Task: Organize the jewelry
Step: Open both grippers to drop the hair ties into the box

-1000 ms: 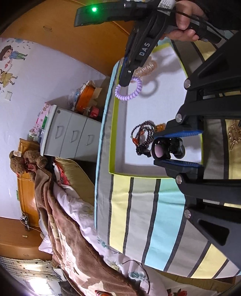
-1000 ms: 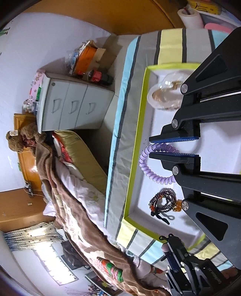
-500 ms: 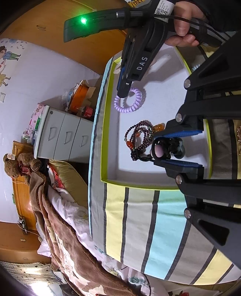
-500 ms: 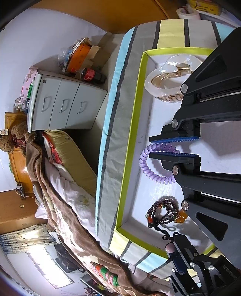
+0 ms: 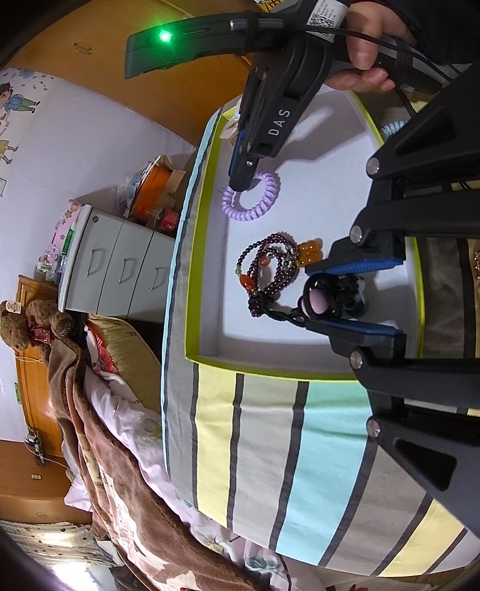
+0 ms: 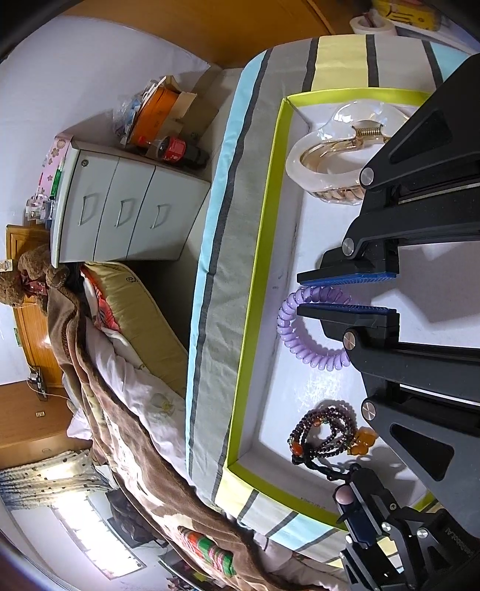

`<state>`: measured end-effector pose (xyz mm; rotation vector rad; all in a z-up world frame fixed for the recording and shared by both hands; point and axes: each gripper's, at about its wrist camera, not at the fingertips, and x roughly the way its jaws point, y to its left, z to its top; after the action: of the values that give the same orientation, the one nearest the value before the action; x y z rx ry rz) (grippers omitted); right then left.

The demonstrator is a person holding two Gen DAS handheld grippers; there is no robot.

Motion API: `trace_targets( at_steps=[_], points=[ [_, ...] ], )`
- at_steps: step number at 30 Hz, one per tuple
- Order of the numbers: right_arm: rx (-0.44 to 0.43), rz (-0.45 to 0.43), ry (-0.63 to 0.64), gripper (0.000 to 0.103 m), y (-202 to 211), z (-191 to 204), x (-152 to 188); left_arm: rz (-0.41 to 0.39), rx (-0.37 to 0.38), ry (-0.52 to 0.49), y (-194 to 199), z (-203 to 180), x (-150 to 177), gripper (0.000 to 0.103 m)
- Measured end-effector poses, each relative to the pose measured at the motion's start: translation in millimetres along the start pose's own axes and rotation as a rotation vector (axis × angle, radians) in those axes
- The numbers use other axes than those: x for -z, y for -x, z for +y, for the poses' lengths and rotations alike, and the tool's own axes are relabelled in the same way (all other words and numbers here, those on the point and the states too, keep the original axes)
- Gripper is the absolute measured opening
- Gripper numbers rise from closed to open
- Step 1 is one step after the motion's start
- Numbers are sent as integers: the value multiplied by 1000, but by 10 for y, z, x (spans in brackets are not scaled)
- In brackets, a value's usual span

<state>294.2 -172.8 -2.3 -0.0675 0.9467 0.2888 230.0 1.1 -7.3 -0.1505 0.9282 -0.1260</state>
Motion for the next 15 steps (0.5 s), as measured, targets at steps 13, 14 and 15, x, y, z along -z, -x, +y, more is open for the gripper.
trace_targets(
  at_steps=[13,14,15],
  points=[
    [8,2,-9,15,-5,-2,-11,-10,2,-5,46,-37,-9,46],
    [6,2,-13,15,-1,-5,-12,-12,3,-5,50,-37,-10,48],
    [4,0,-14,15,3,-1,-8,-14,3,-5,54,-39,-11,52]
  ],
)
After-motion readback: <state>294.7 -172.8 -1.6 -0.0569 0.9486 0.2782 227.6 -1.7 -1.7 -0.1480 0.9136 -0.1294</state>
